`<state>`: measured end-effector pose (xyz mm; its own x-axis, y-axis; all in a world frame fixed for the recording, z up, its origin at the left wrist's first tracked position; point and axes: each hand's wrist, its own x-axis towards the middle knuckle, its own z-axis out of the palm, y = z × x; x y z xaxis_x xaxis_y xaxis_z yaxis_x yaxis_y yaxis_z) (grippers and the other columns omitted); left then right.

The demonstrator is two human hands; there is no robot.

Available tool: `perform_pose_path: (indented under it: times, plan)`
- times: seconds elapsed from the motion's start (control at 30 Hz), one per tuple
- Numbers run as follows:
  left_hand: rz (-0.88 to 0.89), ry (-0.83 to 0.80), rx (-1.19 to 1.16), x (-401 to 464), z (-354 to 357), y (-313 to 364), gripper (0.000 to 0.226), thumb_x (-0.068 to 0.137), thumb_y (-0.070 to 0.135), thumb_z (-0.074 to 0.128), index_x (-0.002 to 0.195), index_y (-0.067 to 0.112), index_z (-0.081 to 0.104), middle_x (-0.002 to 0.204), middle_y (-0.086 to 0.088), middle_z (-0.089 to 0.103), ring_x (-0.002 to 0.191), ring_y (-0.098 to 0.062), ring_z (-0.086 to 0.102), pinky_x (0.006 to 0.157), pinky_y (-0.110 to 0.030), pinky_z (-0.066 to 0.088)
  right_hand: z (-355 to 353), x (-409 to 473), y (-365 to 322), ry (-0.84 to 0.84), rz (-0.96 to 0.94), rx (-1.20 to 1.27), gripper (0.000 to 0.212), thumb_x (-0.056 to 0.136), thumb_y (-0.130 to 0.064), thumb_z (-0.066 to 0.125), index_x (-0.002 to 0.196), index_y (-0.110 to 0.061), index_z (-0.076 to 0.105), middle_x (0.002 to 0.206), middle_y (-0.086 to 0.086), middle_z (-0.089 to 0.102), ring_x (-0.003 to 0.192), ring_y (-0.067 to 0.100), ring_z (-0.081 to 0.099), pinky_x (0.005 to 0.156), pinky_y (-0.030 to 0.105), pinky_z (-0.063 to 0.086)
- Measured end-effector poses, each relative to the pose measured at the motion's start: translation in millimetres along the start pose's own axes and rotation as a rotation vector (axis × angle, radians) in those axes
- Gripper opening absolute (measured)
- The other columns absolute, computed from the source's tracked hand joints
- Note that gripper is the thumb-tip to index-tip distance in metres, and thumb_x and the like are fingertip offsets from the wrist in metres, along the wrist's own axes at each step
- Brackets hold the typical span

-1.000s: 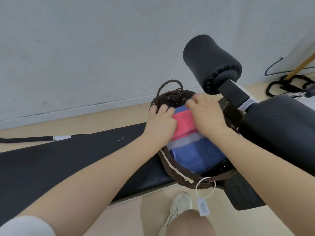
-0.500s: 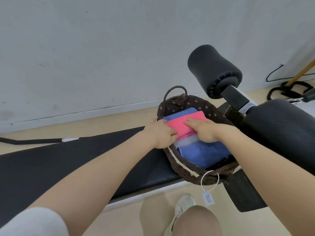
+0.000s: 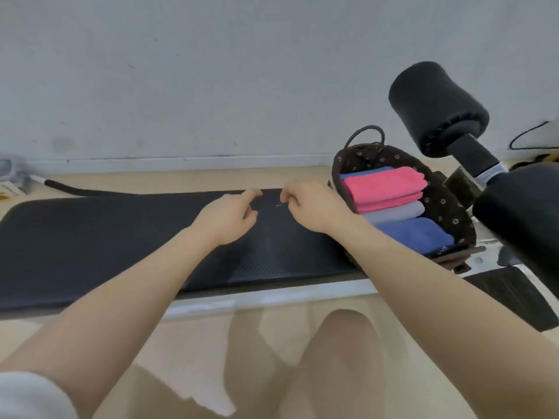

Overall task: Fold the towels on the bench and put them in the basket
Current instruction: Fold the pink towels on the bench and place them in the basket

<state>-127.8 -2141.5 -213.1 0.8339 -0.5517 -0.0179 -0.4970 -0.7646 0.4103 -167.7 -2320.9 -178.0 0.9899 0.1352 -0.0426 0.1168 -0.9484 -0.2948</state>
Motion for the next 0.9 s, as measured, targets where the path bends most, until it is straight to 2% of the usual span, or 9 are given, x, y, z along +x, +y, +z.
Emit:
perform_pose_path:
  times: [0.17,0.27,0.33,0.4,0.47,0.57,0.67,0.77,0.9]
  plan:
    - [-0.203,0.056,-0.133,-42.0,-6.2,-76.9,0.025,0.094,0.025,0.046,0.115,0.014,0.041,0.091,0.003,0.062,0.086,-0.022,0.057,0.079,-0.039,0.049,46.0,44.1,-53.0,-0.195,-0.078,-0.091,0.031,0.092,-0.011,0.035,0.112,-0.013,0.059,0.122,0.006,0.055,0.107,0.028,0.053,0.09,0.04,0.046]
    - [-0.294,0.151,-0.221,-66.0,-22.0,-124.2,0.025,0.093,0.025,0.047,0.115,0.014,0.042,0.091,0.004,0.063,0.085,-0.021,0.057,0.077,-0.037,0.049,68.7,87.2,-96.7,-0.31,-0.134,-0.124,0.031,0.09,-0.01,0.037,0.11,-0.014,0.061,0.121,0.005,0.059,0.108,0.026,0.055,0.092,0.04,0.047]
    - [-0.372,0.202,-0.295,-88.4,-42.4,-151.0,0.026,0.093,0.024,0.047,0.117,0.014,0.043,0.094,0.004,0.063,0.085,-0.018,0.056,0.077,-0.034,0.048,75.5,110.9,-143.5,-0.358,-0.14,-0.016,0.031,0.091,-0.008,0.038,0.108,-0.014,0.063,0.118,0.004,0.062,0.102,0.021,0.057,0.092,0.037,0.048]
    - [-0.466,0.22,-0.37,-122.3,-75.6,-165.5,0.026,0.094,0.026,0.047,0.117,0.015,0.044,0.095,0.005,0.063,0.085,-0.016,0.057,0.077,-0.034,0.048,71.2,118.4,-209.3,-0.443,-0.126,0.213,0.026,0.092,-0.007,0.041,0.103,-0.013,0.065,0.109,0.003,0.063,0.088,0.016,0.058,0.084,0.03,0.049]
    - [-0.545,0.255,-0.41,-163.4,-125.2,-177.5,0.025,0.093,0.029,0.047,0.115,0.016,0.044,0.096,0.004,0.064,0.084,-0.017,0.059,0.077,-0.039,0.051,57.5,121.8,-286.1,-0.552,-0.153,0.337,0.022,0.093,-0.011,0.044,0.1,-0.014,0.065,0.099,0.0,0.064,0.076,0.013,0.059,0.073,0.024,0.048]
    - [-0.701,0.364,-0.43,-242.6,-210.0,-196.1,0.026,0.092,0.026,0.049,0.114,0.012,0.047,0.107,0.002,0.06,0.088,-0.021,0.06,0.078,-0.036,0.048,19.8,125.0,-405.5,-0.691,-0.269,0.363,0.018,0.094,-0.016,0.046,0.097,-0.018,0.063,0.095,-0.001,0.065,0.07,0.01,0.059,0.066,0.019,0.044]
    - [-0.853,0.422,-0.466,-334.4,-294.2,-216.6,0.026,0.091,0.019,0.051,0.115,0.008,0.049,0.117,-0.004,0.056,0.088,-0.025,0.059,0.078,-0.03,0.043,-31.6,121.6,-518.4,-0.759,-0.309,0.384,0.016,0.094,-0.016,0.047,0.098,-0.016,0.062,0.09,-0.003,0.062,0.071,0.01,0.057,0.068,0.02,0.044]
    - [-0.991,0.441,-0.507,-428.6,-370.4,-239.9,0.024,0.092,0.017,0.05,0.113,0.007,0.05,0.115,-0.006,0.059,0.08,-0.022,0.053,0.07,-0.025,0.037,-67.0,107.3,-620.6,-0.814,-0.309,0.386,0.016,0.095,-0.011,0.046,0.098,-0.014,0.061,0.085,-0.004,0.061,0.068,0.009,0.055,0.068,0.02,0.043]
    - [-1.131,0.445,-0.468,-534.3,-443.9,-270.1,0.025,0.093,0.019,0.046,0.115,0.009,0.05,0.114,-0.003,0.061,0.081,-0.02,0.052,0.068,-0.023,0.035,-81.9,94.6,-734.9,-0.881,-0.402,0.329,0.017,0.096,-0.007,0.043,0.097,-0.01,0.059,0.085,0.0,0.059,0.064,0.01,0.052,0.06,0.019,0.04]
